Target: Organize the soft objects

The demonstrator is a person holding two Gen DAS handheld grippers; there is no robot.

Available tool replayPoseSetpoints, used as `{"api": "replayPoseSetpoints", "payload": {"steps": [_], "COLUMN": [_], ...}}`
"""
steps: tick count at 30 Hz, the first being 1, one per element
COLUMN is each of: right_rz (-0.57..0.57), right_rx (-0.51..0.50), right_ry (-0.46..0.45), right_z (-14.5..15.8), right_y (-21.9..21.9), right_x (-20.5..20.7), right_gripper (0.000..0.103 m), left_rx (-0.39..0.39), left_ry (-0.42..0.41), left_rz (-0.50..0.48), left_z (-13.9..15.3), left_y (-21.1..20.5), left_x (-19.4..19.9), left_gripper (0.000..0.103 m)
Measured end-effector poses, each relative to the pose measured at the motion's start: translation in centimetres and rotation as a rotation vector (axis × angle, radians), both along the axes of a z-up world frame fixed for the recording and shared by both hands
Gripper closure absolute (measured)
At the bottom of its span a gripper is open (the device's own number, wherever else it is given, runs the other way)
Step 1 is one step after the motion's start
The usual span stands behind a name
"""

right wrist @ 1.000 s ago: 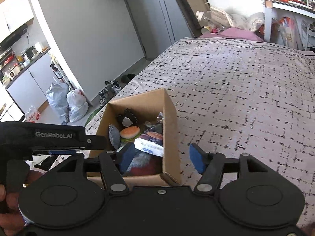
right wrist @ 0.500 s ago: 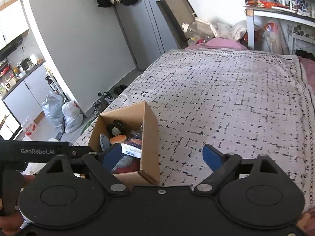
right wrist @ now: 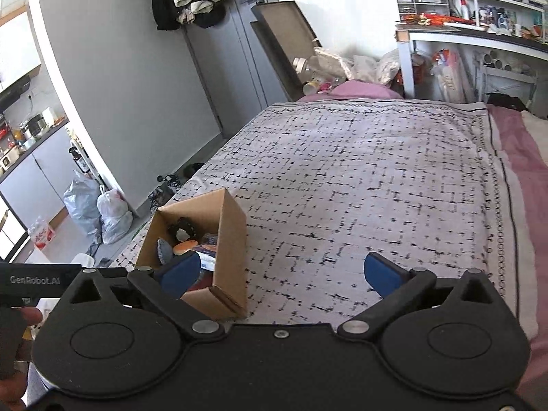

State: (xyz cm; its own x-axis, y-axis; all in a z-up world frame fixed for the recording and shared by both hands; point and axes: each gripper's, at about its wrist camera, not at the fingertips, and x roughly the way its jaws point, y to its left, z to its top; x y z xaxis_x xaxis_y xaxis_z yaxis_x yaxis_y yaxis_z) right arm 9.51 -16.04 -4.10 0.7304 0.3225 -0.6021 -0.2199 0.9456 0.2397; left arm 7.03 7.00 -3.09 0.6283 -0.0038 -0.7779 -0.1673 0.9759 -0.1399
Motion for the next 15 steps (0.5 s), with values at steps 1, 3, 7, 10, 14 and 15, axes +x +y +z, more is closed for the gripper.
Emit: {"api": "replayPoseSetpoints", "payload": {"steps": [1,3,7,10,14,15], "right_rz": [-0.002,-0.002,0.000,-0.004,-0.003,0.000], "right_rx": [-0.001,-0.005,-0.014,-0.031,-0.049,-0.042], "right_ry": [-0.003,-0.013,-0.028,-0.036,-0.061,-0.064], "right_z": [0.1,0.3,0.7,0.9,1.5,1.7], "right_y": [-0.3,-0.7,-1.7,-2.2,-2.9,-3.2], "right_x": [-0.3,-0.8,-1.6,-2.3,-3.2,-3.4], "right_gripper": [0.000,0.000,0.000,0.000,0.000,0.000], "left_rx": [-0.001,-0.004,0.001,0.012,0.019,0.021], "left_ry": [-0.003,-0.007,-0.013,-0.021,-0.030,-0.034], "left_rz": [-0.001,-0.006,-0.015,-0.024,-0.027,-0.028], "left_z": [0.1,0.3,0.5,0.8,1.0,1.1], "left_y": [-0.1,-0.4,-1.1,-1.6,-2.2,-2.4], "left_x": [-0.2,-0.7,-1.7,-2.5,-3.4,-3.6], "left_gripper": [0.001,0.001,0.001,0.001,0.001,0.001]}}
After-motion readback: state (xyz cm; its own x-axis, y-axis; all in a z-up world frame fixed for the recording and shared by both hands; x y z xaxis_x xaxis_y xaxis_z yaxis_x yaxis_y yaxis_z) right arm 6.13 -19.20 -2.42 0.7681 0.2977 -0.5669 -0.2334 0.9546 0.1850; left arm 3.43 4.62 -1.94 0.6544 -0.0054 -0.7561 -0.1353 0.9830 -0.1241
